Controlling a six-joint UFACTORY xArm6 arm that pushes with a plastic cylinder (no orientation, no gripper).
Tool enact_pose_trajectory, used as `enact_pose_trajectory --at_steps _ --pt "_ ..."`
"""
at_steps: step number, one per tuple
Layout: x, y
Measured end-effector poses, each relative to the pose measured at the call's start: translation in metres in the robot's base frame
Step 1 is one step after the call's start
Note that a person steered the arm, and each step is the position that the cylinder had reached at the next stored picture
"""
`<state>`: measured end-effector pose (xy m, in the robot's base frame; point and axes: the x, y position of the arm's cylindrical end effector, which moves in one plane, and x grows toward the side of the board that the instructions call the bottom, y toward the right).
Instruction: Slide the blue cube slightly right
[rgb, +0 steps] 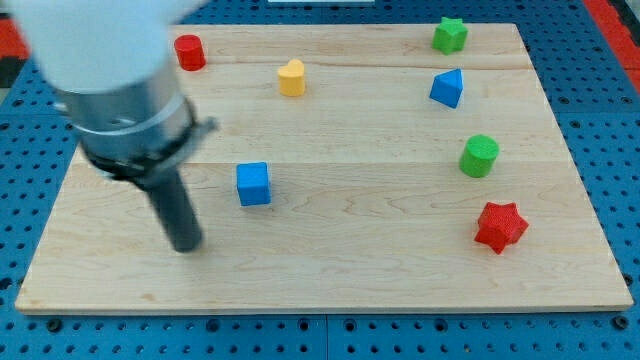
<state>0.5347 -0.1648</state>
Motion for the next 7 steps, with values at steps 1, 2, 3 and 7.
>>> enact_pose_trajectory --at_steps 1,2,3,7 --pt "-0.052 -0.02" --pt "-0.074 -0.016" --pt "-0.074 -0.006" --pt "-0.06 0.063"
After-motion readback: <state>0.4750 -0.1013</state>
